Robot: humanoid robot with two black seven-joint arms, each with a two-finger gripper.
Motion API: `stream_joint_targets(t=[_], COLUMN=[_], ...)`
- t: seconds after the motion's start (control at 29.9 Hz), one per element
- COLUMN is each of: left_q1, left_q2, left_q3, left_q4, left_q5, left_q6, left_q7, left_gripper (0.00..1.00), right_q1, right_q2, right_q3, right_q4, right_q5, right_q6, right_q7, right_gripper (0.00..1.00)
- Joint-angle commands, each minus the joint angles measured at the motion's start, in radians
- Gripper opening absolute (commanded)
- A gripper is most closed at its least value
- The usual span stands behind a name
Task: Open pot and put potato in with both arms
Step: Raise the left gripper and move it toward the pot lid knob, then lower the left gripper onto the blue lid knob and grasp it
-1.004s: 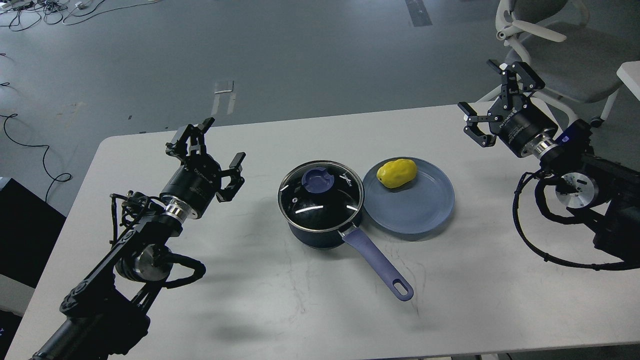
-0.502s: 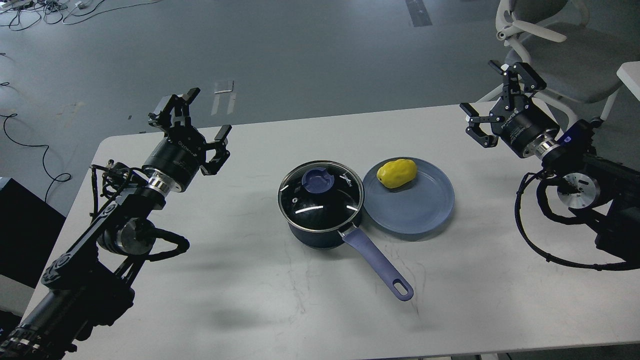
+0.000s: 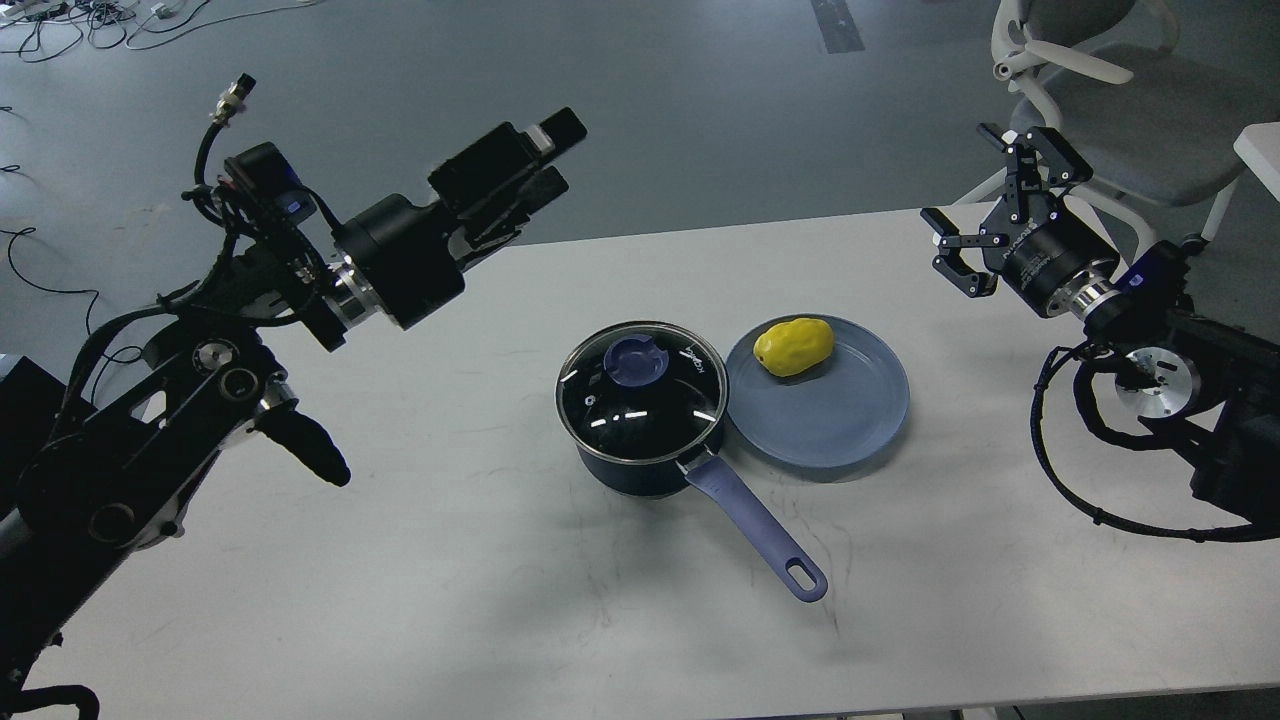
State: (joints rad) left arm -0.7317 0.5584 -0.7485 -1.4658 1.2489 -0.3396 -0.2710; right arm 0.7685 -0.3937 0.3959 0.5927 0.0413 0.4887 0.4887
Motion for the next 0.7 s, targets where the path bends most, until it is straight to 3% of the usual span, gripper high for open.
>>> stream_joint_targets(t=[0.0, 0.27, 0.67], left_q1=[-0.083, -0.155, -0.143], left_q2=[0.0, -0.098, -0.195], left_q3=[0.115, 0.279, 0.362], left_q4=[-0.028, 0.137, 0.317], left_q5=[0.242, 0.61, 0.787], left_q6=[-0.009, -0.01, 0.004], left_q7=[0.001, -0.002, -0.045], left_gripper=[0.98, 0.98, 0.98], right_q1=[0.0, 0.0, -0.001], right_q2=[0.003, -0.001, -0.002], right_q3=[-0.002, -0.003, -0.009], right_q4=[-0.001, -0.001, 0.001], right_q5=[0.0, 0.0, -0.005], right_q6=[0.0, 0.0, 0.0], right_q7=[0.0, 0.0, 0.0], right_gripper=[1.0, 1.0, 1.0])
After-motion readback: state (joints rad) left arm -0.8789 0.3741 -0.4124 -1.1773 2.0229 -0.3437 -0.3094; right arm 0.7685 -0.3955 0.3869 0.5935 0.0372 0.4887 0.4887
